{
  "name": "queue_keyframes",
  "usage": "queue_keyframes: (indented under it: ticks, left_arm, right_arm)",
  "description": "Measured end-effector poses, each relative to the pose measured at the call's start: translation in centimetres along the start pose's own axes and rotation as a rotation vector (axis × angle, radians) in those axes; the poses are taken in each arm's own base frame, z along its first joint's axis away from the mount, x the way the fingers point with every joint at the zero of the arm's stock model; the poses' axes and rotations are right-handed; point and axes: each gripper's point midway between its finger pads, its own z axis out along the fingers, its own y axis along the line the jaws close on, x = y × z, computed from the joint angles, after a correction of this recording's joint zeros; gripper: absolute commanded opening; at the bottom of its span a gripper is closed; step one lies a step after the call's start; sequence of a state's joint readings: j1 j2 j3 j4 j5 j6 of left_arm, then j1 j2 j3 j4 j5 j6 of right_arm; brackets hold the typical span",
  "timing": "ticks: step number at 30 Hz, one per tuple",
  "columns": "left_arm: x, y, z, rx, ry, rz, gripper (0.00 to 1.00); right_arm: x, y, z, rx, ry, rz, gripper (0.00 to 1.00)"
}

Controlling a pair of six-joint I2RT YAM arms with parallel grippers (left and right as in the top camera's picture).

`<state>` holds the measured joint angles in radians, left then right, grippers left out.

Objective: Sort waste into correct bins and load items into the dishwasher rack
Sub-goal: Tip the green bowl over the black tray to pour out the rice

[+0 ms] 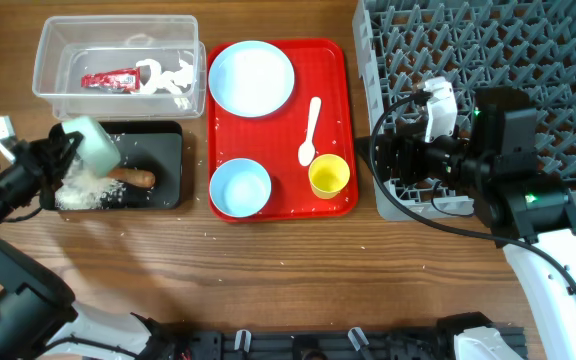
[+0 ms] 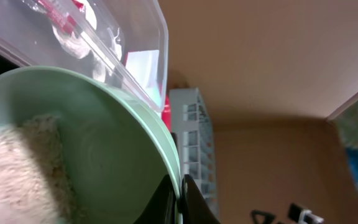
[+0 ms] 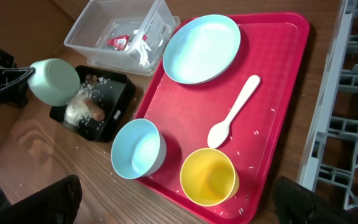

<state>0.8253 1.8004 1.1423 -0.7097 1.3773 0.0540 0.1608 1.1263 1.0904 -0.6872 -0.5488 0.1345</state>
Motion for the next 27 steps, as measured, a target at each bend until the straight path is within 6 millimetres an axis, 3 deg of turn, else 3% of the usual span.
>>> queue_keyframes:
  ticks: [12, 21, 24, 27]
  left_arm:
    - [-0.7, -0.5, -1.5, 0.062, -0.035, -0.321, 0.04]
    - [-0.7, -0.7, -1.5, 0.076, -0.032, -0.36, 0.04]
    - [-0.3, -0.7, -0.6, 0.056, -0.008, -0.338, 0.04]
    - [1.4, -1.0, 2.5, -0.028, 0.07, -0.284, 0.04]
  right_arm:
    - [0.0, 0.0, 0.0, 0.0, 0.0, 0.0, 1.0]
    - [0.0, 0.0, 0.0, 0.0, 0.0, 0.0, 1.0]
    - [0.0, 0.0, 0.0, 0.0, 0.001, 0.001, 1.0]
    - [0.2, 0.0, 0.0, 0.001, 0.006, 0.004, 1.0]
